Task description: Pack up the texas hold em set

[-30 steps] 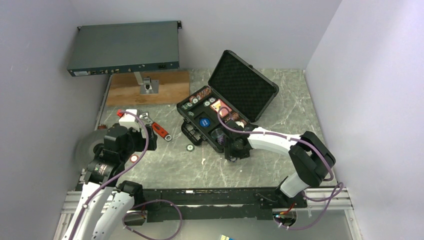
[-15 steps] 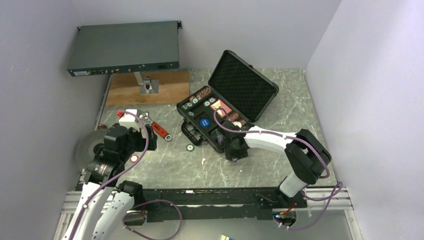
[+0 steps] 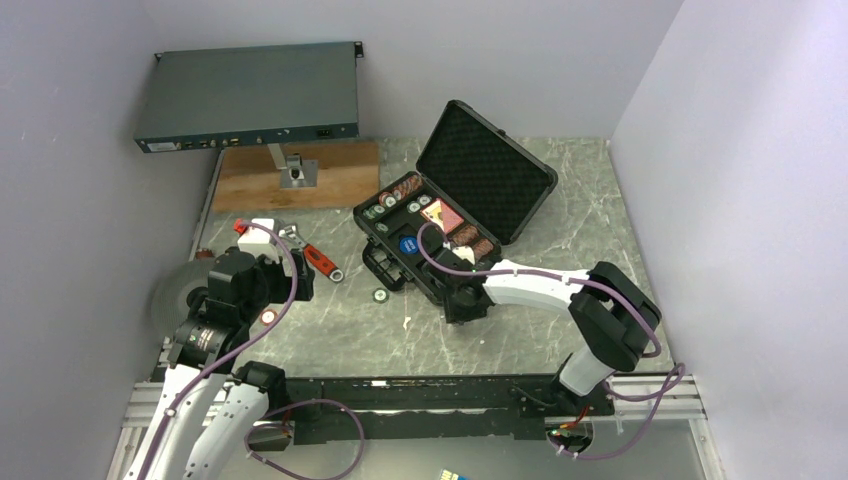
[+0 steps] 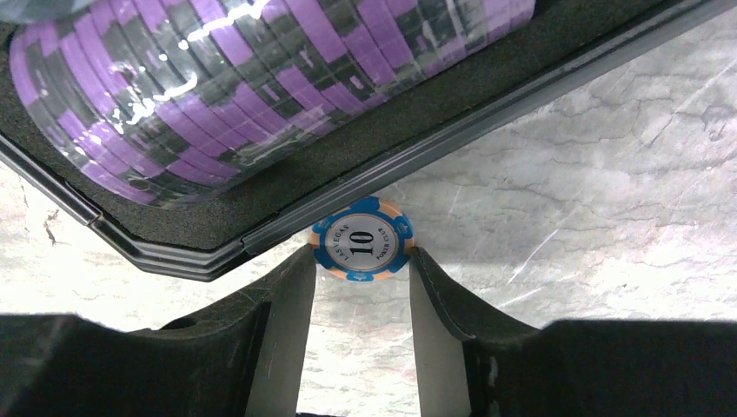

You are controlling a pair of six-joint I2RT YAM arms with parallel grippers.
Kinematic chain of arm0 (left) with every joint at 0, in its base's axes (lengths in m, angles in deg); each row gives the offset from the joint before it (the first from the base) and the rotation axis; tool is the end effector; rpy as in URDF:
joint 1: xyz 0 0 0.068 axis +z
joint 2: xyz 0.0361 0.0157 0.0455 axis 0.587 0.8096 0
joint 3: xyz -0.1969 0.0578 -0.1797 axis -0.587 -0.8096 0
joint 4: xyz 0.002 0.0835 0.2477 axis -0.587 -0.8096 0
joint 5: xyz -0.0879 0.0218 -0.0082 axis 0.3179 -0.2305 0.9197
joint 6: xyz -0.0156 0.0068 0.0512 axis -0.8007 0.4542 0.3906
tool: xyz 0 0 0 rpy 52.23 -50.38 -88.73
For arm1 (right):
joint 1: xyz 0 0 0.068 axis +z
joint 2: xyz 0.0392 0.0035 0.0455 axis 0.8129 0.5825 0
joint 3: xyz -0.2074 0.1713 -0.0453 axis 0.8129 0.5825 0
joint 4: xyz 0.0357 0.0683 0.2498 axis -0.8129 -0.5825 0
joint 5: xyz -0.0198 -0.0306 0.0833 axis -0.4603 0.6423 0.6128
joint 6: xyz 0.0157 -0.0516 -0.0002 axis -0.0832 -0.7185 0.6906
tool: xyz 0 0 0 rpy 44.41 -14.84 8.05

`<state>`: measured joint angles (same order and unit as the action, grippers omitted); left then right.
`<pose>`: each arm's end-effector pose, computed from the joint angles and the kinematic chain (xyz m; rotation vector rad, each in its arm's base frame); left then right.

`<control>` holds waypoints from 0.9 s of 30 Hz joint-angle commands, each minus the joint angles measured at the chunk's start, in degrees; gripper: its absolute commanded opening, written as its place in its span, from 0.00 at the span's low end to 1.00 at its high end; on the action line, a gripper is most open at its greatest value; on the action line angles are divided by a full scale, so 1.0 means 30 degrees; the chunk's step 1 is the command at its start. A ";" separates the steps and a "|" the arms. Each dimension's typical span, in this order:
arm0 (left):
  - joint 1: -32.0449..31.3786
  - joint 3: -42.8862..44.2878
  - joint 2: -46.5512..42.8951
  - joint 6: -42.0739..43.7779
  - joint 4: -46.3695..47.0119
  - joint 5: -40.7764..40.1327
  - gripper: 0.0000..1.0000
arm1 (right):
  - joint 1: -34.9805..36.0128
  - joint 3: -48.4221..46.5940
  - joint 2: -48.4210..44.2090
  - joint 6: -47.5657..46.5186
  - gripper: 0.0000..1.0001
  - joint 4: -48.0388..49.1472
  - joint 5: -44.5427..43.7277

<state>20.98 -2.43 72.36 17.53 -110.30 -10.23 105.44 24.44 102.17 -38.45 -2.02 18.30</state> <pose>0.1100 -0.0267 0.3022 -0.0147 2.0692 -0.2245 0.1795 0.2116 0.1502 -0.2370 2.8321 0.0542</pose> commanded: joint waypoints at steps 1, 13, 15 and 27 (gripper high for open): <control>0.0094 0.0121 -0.0204 0.0106 0.0518 -0.0020 0.99 | 0.0321 0.1815 0.2109 0.0780 0.37 0.1208 0.0851; 0.0092 0.0114 -0.0142 0.0061 0.0466 -0.0136 0.99 | 0.0350 0.0807 0.0903 0.0405 0.31 -0.0312 -0.0242; 0.0091 0.0121 -0.0147 0.0041 0.0471 -0.0158 0.99 | 0.0350 0.0593 0.0558 0.0397 0.31 -0.0666 -0.0342; 0.0093 0.0129 -0.0170 0.0048 0.0460 -0.0221 0.99 | 0.0379 -0.0068 -0.0923 0.0506 0.31 -0.2105 -0.0870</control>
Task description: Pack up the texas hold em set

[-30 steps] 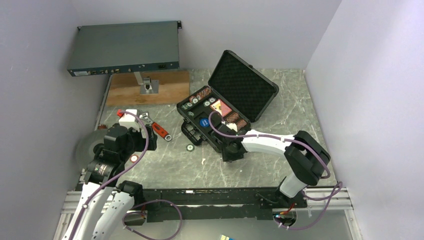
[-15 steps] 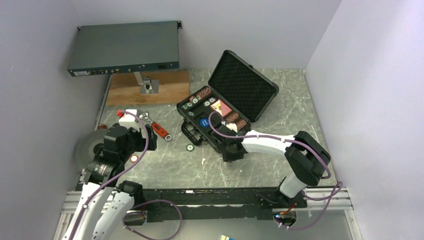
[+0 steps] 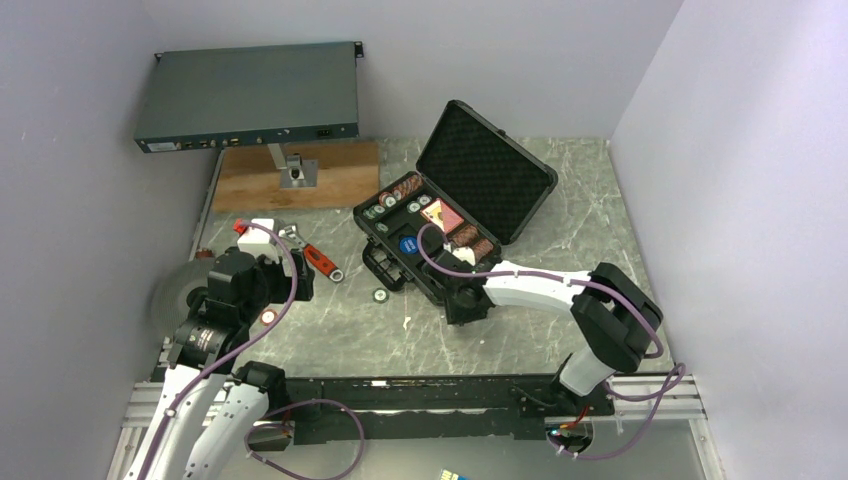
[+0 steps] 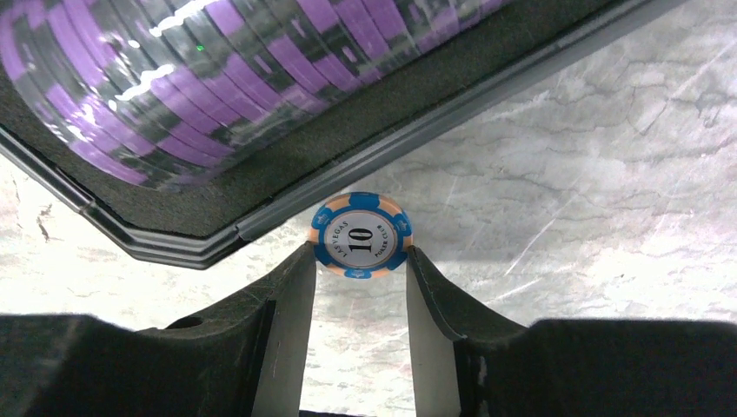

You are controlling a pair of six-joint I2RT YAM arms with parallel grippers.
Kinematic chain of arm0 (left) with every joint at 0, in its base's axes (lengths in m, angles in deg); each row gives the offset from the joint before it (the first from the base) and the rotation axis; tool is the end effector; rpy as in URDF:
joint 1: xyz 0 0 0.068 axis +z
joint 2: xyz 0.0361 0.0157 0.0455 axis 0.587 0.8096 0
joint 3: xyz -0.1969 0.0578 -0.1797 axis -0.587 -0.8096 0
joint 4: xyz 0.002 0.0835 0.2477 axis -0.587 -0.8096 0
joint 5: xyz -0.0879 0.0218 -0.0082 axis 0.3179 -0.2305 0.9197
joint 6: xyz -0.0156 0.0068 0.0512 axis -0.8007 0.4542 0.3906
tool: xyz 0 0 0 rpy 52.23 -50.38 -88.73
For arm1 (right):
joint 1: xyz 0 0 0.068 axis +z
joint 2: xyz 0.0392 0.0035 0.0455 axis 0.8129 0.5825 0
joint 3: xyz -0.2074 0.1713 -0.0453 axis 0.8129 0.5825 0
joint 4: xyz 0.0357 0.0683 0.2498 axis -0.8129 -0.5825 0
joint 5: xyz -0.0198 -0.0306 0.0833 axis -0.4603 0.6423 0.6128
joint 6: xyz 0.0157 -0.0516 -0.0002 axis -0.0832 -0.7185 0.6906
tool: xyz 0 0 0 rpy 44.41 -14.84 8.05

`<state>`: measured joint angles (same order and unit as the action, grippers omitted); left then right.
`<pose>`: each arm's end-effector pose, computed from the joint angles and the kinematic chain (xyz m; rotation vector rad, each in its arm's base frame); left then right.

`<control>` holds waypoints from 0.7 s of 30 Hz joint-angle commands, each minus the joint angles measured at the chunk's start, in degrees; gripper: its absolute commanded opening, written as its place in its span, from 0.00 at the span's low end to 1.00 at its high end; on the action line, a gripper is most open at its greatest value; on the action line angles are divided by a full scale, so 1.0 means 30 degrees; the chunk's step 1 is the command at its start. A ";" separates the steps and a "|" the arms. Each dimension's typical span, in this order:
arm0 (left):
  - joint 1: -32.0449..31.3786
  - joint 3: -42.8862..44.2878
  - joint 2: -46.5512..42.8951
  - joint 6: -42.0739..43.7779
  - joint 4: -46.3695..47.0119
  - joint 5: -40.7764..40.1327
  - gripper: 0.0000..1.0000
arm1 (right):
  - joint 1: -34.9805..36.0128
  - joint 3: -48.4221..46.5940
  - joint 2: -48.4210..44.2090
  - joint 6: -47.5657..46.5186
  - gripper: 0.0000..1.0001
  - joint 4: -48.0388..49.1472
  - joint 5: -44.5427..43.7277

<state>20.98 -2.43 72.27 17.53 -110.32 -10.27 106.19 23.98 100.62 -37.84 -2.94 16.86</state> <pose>0.1097 -0.0266 0.3023 -0.0152 2.0679 -0.2241 0.1767 0.2125 0.1589 -0.2307 2.8021 0.0536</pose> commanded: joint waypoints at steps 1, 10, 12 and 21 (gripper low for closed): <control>0.0094 0.0137 -0.0130 0.0053 0.0467 -0.0202 0.99 | 0.0132 0.0071 -0.0482 0.0309 0.31 -0.1880 -0.0419; 0.0091 0.0121 -0.0151 0.0039 0.0467 -0.0215 0.99 | 0.0132 -0.0360 -0.1338 0.0369 0.31 -0.2803 -0.0829; 0.0094 0.0150 -0.0144 0.0046 0.0467 -0.0214 0.99 | 0.0132 -0.0450 -0.1482 0.0369 0.31 -0.3005 -0.0985; 0.0080 0.0135 -0.0154 0.0040 0.0465 -0.0201 0.99 | -0.0048 -0.0568 -0.1290 -0.0005 0.64 -0.2196 -0.0985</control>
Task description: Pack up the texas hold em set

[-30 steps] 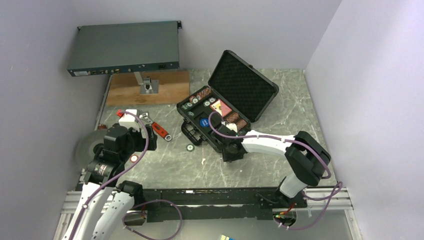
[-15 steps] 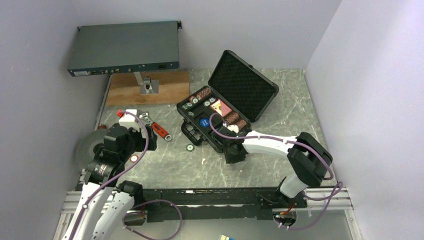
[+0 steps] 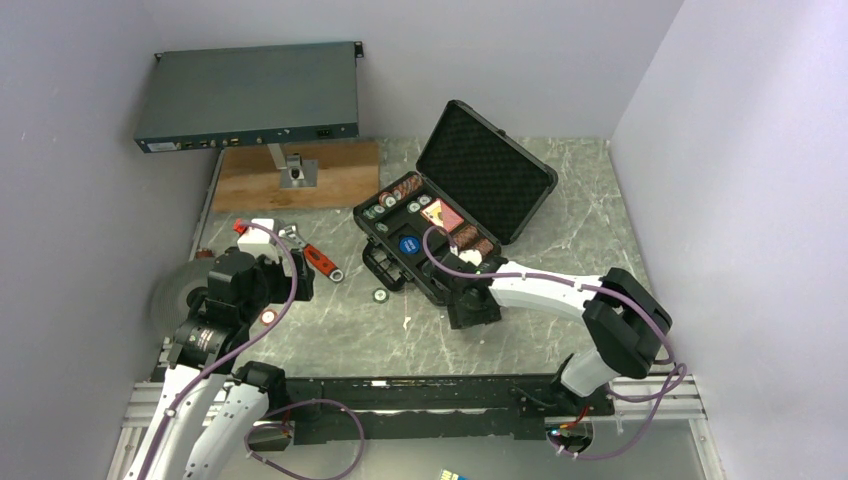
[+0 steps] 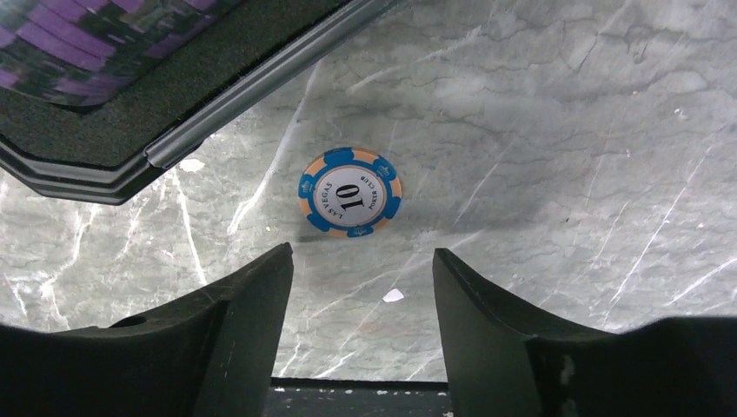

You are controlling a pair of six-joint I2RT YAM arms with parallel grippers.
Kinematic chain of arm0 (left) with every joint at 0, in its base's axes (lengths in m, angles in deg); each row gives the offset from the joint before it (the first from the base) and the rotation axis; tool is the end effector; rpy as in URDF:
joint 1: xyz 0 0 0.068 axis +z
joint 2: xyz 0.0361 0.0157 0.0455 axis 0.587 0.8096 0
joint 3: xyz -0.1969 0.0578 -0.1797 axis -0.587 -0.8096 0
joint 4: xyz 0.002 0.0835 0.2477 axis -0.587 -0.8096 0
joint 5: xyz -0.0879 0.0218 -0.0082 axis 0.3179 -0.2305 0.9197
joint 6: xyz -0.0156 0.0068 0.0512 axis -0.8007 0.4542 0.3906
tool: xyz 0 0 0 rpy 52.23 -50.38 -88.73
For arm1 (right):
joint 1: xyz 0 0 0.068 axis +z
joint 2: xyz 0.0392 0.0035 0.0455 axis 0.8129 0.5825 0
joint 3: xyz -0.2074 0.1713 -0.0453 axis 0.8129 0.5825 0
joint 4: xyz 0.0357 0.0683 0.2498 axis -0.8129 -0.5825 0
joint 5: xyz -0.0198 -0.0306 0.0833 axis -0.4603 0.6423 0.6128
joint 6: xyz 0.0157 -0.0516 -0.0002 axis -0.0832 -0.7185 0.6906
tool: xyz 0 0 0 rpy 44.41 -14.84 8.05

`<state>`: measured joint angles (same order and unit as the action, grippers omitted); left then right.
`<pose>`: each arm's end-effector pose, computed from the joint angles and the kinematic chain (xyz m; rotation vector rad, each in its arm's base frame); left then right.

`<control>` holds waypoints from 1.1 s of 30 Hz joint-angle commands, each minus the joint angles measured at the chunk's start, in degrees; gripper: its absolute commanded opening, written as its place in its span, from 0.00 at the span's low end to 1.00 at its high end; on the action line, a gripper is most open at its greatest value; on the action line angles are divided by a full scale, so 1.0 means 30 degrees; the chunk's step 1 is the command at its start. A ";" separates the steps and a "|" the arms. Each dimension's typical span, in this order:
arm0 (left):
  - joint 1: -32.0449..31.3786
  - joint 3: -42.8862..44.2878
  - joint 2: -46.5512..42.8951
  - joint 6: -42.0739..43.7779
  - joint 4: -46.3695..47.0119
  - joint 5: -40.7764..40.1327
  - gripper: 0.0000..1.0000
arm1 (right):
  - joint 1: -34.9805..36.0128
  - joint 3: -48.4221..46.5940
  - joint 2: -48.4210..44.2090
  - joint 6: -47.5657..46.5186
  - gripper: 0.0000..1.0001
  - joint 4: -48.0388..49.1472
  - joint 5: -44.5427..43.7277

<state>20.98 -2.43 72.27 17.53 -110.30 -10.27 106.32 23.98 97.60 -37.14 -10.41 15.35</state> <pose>0.1098 -0.0266 0.3024 -0.0152 2.0675 -0.2242 0.1668 0.1993 0.1691 -0.2280 2.8363 -0.0498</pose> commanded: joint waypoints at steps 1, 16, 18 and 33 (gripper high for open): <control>0.0089 0.0127 -0.0139 0.0056 0.0459 -0.0216 0.99 | -0.0202 -0.0579 -0.0133 -0.0270 0.66 0.0449 -0.0488; 0.0094 0.0150 -0.0075 0.0054 0.0459 -0.0173 0.99 | -0.1026 0.1254 0.1275 -0.0165 0.64 0.3868 0.0001; 0.0094 0.0151 -0.0103 0.0068 0.0460 -0.0207 0.99 | -0.1025 0.1788 0.1165 0.0124 0.63 0.3927 0.0168; 0.0094 0.0150 -0.0026 0.0084 0.0519 -0.0089 0.99 | -0.0047 0.2177 0.0894 0.1060 0.58 0.2419 0.0787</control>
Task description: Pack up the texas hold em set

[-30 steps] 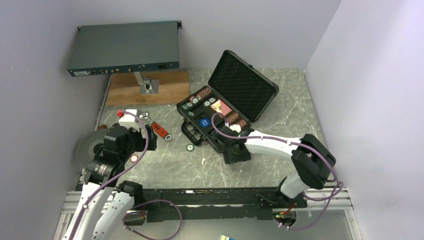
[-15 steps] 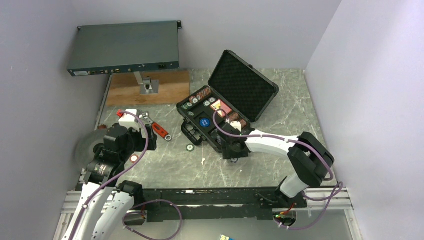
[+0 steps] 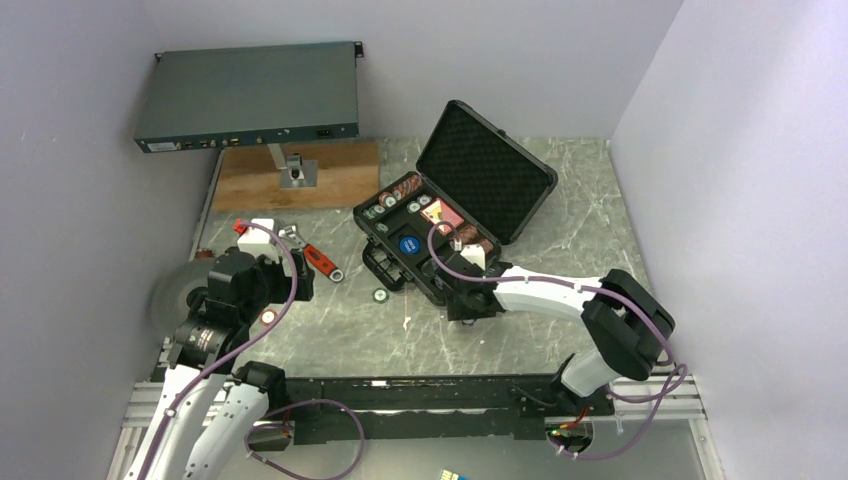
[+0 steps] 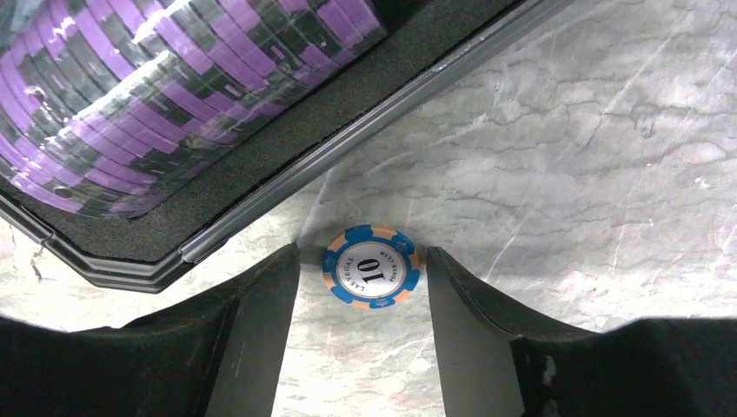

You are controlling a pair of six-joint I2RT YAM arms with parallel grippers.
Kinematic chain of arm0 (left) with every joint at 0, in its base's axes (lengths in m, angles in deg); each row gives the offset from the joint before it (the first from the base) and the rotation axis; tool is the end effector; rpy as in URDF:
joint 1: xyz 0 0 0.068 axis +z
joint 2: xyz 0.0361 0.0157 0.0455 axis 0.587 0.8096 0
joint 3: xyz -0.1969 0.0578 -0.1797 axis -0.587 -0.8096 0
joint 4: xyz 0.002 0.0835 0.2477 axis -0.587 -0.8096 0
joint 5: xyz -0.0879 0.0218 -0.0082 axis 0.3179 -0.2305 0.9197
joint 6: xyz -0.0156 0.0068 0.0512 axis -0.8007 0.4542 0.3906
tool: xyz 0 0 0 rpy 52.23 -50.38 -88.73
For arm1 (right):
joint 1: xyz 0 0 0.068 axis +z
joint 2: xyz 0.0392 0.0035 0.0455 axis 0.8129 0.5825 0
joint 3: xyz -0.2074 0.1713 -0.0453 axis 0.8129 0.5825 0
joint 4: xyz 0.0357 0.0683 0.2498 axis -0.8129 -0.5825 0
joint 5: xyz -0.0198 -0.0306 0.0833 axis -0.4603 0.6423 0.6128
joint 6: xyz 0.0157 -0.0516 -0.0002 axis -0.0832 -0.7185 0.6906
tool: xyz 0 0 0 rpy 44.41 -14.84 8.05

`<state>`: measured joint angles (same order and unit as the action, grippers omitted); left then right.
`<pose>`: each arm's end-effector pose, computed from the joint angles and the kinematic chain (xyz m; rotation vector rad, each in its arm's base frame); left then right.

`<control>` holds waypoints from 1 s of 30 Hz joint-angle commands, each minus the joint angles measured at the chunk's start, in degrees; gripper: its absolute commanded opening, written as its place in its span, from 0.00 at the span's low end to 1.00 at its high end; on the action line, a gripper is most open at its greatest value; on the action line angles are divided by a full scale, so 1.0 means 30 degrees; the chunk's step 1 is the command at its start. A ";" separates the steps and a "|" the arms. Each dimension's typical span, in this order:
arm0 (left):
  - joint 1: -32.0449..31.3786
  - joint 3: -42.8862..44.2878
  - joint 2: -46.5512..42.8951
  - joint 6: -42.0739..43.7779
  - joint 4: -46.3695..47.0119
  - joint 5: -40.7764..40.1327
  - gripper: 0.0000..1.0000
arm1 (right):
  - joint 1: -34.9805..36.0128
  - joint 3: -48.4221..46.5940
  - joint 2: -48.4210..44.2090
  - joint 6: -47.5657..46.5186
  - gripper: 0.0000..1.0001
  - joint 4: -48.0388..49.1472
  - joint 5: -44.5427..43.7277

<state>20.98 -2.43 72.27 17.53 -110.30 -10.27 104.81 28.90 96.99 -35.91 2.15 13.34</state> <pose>0.1098 -0.0266 0.3024 -0.0152 2.0675 -0.2242 0.1754 0.1971 0.1561 -0.1213 2.7203 0.0627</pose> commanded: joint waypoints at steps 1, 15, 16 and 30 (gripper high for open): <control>0.0094 0.0150 0.0016 0.0101 0.0518 -0.0100 0.99 | 0.0526 0.0403 0.1159 0.0638 0.58 -0.1981 0.1402; 0.0094 0.0150 -0.0043 0.0083 0.0489 -0.0135 0.99 | 0.0737 0.0909 0.1206 0.1011 0.53 -0.2209 0.1580; 0.0094 0.0151 -0.0052 0.0094 0.0482 -0.0157 0.99 | 0.0737 0.0940 0.1246 0.1009 0.49 -0.2156 0.1586; 0.0094 0.0151 0.0011 0.0100 0.0489 -0.0162 0.99 | 0.0854 -0.0054 0.0231 0.0963 0.30 -0.3293 0.0548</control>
<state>20.98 -2.43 72.27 17.53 -110.32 -10.30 106.38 28.24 97.23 -33.99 0.08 13.51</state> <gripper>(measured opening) 0.990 0.435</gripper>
